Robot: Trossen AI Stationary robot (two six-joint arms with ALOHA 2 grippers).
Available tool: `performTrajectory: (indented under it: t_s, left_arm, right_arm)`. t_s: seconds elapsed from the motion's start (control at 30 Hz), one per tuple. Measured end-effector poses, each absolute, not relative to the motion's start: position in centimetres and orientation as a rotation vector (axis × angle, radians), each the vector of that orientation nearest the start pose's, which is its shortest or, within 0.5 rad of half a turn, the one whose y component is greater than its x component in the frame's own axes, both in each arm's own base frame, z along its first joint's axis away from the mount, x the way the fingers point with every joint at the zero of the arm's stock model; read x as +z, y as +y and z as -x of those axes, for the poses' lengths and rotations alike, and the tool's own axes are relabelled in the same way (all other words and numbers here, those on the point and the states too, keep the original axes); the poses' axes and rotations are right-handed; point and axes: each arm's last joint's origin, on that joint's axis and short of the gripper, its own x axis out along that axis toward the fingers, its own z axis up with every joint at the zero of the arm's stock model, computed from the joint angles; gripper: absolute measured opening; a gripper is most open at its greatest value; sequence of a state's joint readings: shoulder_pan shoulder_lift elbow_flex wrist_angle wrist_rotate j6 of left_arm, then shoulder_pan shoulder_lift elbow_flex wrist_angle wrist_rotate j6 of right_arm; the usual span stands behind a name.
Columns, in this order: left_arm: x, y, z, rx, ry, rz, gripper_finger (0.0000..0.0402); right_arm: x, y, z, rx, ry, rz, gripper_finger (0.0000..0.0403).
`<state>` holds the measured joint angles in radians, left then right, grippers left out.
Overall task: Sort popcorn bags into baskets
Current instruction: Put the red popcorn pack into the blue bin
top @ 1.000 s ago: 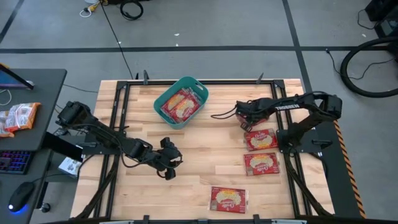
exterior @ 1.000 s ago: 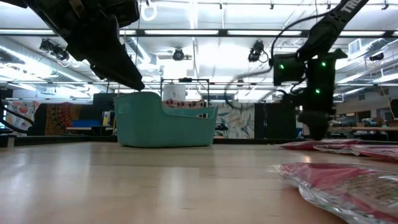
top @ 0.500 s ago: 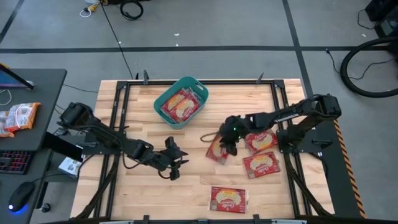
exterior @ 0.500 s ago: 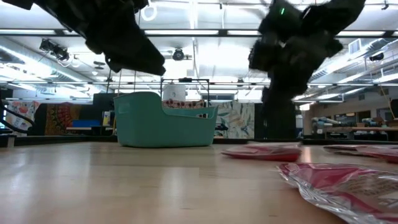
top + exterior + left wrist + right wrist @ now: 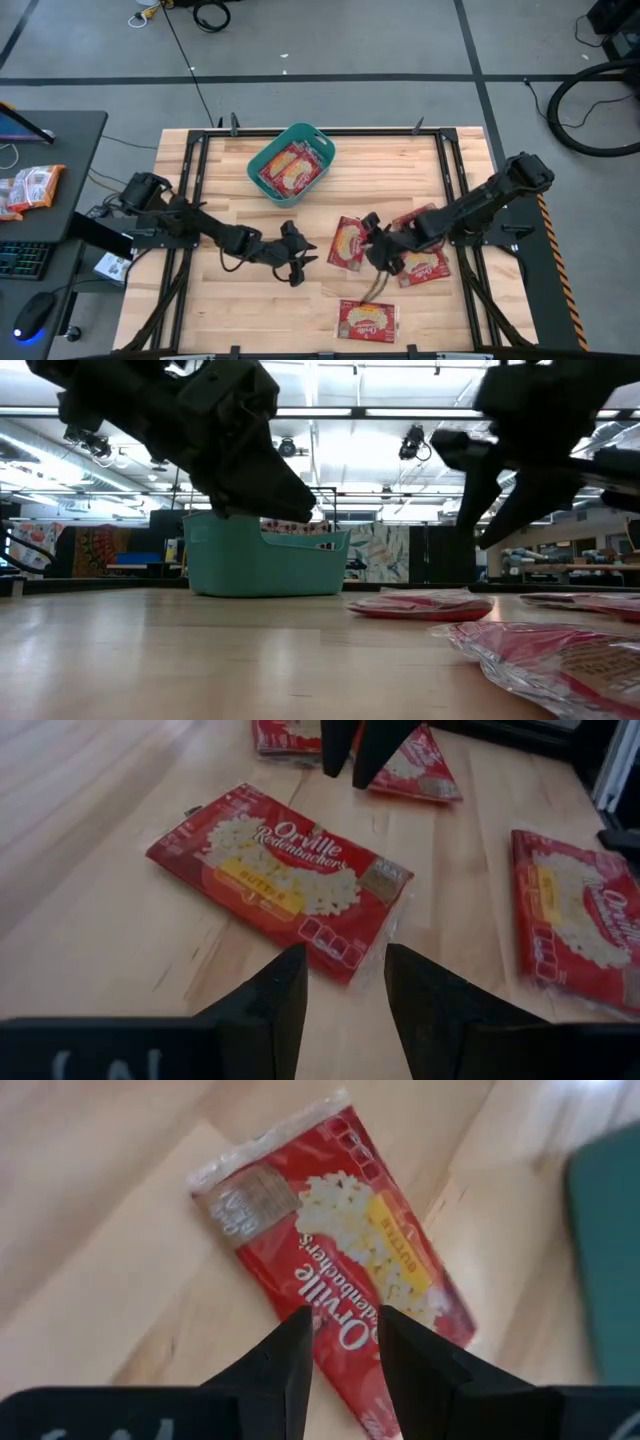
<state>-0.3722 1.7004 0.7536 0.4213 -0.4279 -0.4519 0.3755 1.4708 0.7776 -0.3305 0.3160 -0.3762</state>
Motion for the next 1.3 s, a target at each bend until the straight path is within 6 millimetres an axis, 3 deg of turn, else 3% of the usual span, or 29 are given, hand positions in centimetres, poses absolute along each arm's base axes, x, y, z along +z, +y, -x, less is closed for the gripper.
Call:
performTrajectory:
  t_s: [0.13,0.3,0.53,0.7,0.83,1.07,1.3]
  left_arm:
    - [15.4,-10.4,-31.1,0.168,0.463,0.242,0.0141]
    - [15.4,-10.5,-31.1,0.169,0.463,0.249,0.0141]
    - [15.3,-10.6,-31.0,0.154,0.473,0.257,0.0141]
    - [15.3,-10.7,-31.0,0.124,0.485,0.264,0.0141]
    - [15.2,-10.8,-31.0,0.086,0.502,0.273,0.0141]
    - [15.8,-11.6,-30.4,0.031,0.511,0.241,0.0141]
    - [18.6,-11.6,-28.4,0.042,0.537,0.204,0.0141]
  right_arm:
    - [17.2,9.9,-24.8,0.234,0.943,0.827,0.0123]
    - [15.7,10.3,-24.5,0.239,0.988,0.851,0.0138]
    - [12.5,10.8,-25.9,0.203,1.017,0.927,0.017]
    - [11.1,10.9,-27.0,0.19,0.979,1.03,0.0172]
    - [10.3,10.4,-27.8,0.23,0.98,1.008,0.0142]
    - [10.2,9.9,-28.1,0.243,0.974,0.941,0.0015]
    - [13.4,9.7,-28.4,0.171,0.903,1.0,0.0008]
